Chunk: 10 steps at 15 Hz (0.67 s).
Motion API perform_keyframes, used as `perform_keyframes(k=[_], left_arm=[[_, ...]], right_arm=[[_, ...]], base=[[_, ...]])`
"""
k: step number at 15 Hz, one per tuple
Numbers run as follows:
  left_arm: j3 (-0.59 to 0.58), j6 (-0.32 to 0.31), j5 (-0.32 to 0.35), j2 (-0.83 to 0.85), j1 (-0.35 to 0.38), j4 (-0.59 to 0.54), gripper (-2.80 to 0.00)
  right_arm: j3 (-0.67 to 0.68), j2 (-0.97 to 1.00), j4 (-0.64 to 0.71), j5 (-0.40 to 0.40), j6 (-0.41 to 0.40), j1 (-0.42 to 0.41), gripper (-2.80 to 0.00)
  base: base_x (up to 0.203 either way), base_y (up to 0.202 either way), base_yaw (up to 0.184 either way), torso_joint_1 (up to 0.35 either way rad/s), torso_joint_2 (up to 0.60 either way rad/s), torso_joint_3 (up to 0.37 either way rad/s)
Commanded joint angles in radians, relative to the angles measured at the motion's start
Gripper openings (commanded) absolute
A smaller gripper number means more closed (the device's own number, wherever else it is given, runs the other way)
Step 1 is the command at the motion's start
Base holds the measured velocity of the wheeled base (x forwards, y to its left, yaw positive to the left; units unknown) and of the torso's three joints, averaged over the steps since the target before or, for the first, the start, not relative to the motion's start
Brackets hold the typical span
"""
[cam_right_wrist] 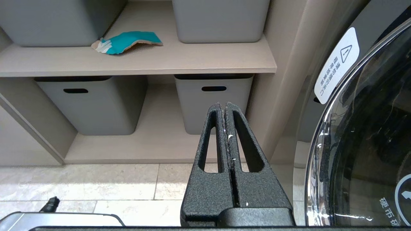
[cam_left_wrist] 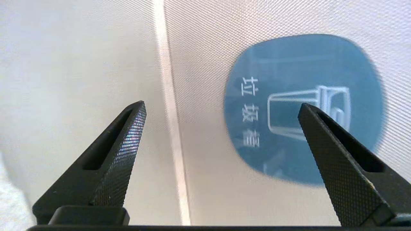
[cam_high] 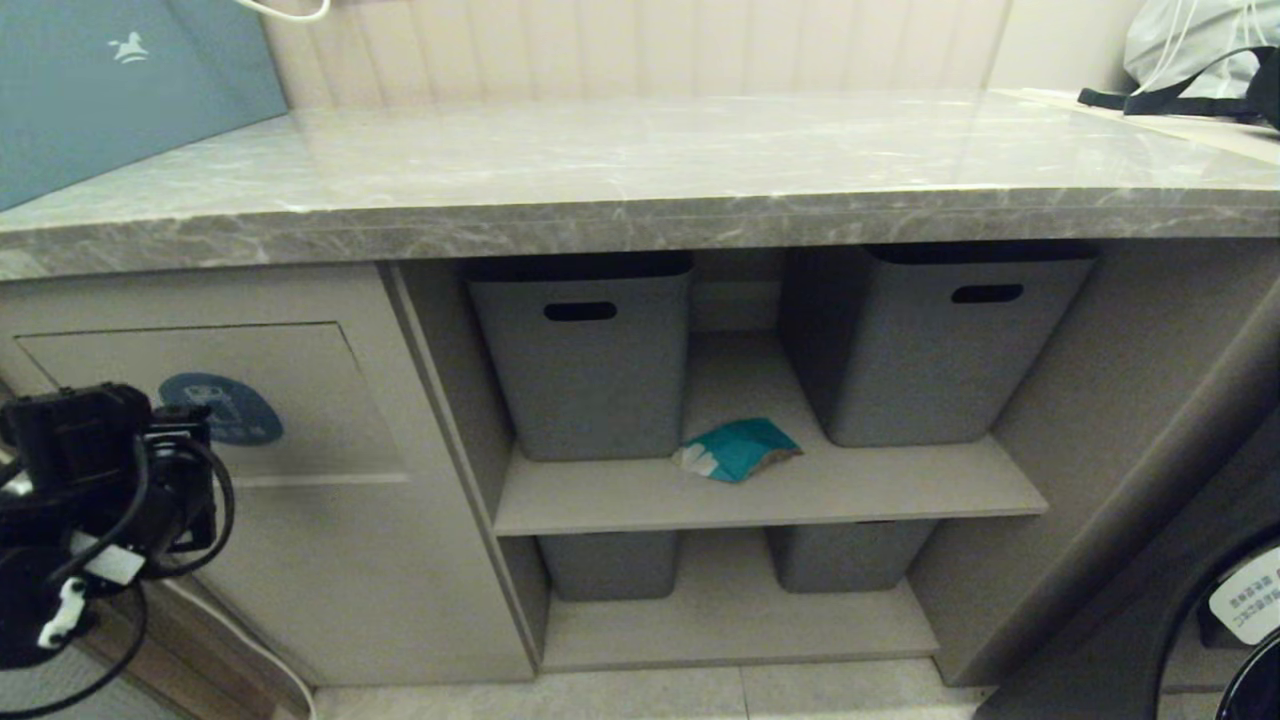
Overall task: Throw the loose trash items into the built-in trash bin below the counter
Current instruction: Put the garbage in the trash can, then pick up the garbage
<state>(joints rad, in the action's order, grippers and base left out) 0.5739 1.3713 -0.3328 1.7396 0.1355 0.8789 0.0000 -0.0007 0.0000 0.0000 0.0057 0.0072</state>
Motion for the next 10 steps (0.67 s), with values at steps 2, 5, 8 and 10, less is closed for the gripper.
perform_keyframes(k=[2,5,8,10], left_arm=[[-0.095,0.003,0.002,-0.133,-0.001,0.001,0.00],[-0.265,-0.046,0.029,-0.316,-0.009,-0.004,0.00],[-0.400,-0.298,0.209,-0.567,-0.033,-0.008,0.00],[-0.460,-0.633,0.526,-0.713,-0.047,-0.035,0.00]], right_arm=[[0.000,-0.001,0.000,0.000,0.000,0.000,-2.80],[0.000,-0.001,0.000,0.000,0.000,0.000,-2.80],[0.000,-0.001,0.000,0.000,0.000,0.000,-2.80],[0.000,-0.001,0.000,0.000,0.000,0.000,-2.80]], base=[[0.000,0.000,0.000,0.000,0.00,0.000],[0.000,0.000,0.000,0.000,0.00,0.000],[0.000,0.000,0.000,0.000,0.00,0.000],[0.000,0.000,0.000,0.000,0.00,0.000]])
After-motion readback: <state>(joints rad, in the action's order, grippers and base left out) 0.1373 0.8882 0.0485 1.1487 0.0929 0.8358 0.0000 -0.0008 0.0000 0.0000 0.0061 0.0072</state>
